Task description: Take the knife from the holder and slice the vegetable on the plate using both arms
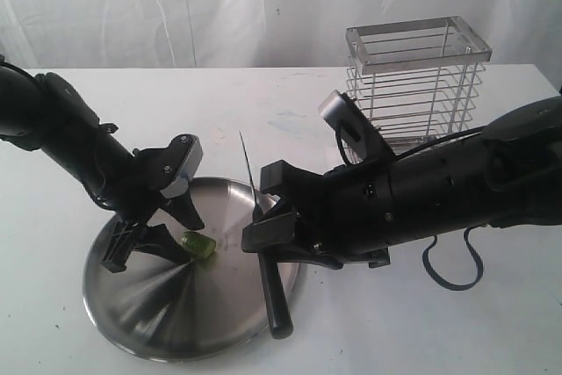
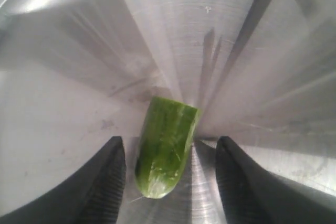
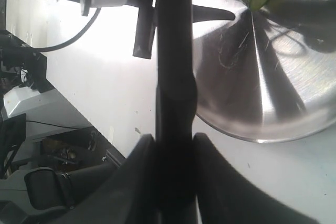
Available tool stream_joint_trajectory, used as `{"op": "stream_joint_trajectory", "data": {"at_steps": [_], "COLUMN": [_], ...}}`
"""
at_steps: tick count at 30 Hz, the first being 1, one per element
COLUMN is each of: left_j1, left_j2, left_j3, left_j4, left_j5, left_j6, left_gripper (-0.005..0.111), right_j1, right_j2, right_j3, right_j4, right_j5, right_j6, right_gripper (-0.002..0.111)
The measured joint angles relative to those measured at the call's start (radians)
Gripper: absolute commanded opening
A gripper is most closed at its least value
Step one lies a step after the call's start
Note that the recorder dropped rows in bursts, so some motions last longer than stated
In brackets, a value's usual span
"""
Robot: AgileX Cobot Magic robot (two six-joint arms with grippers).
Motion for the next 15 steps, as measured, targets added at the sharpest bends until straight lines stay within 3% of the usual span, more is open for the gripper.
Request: {"op": "stream_joint_trajectory", "data": {"at_steps": [6, 10, 15], "left_j1": [0.0, 0.0, 0.0], "left_j2": [0.009, 0.009, 0.009], "left_j3": [0.0, 0.0, 0.0], "left_j4": [0.004, 0.007, 0.007], "left_j5": [-0.025, -0.033, -0.033], "left_j6": [0.0, 0.0, 0.0], "left_gripper": [0.045, 0.025, 0.017], "right_j1": [0.0, 0.0, 0.0], "right_j2": [0.0, 0.0, 0.0], "right_j3": [0.0, 0.0, 0.0], "right_j4": [0.0, 0.0, 0.0], "right_j5": [0.0, 0.0, 0.0], "right_j6": [0.0, 0.0, 0.0], "right_gripper": [0.0, 0.0, 0.0]}}
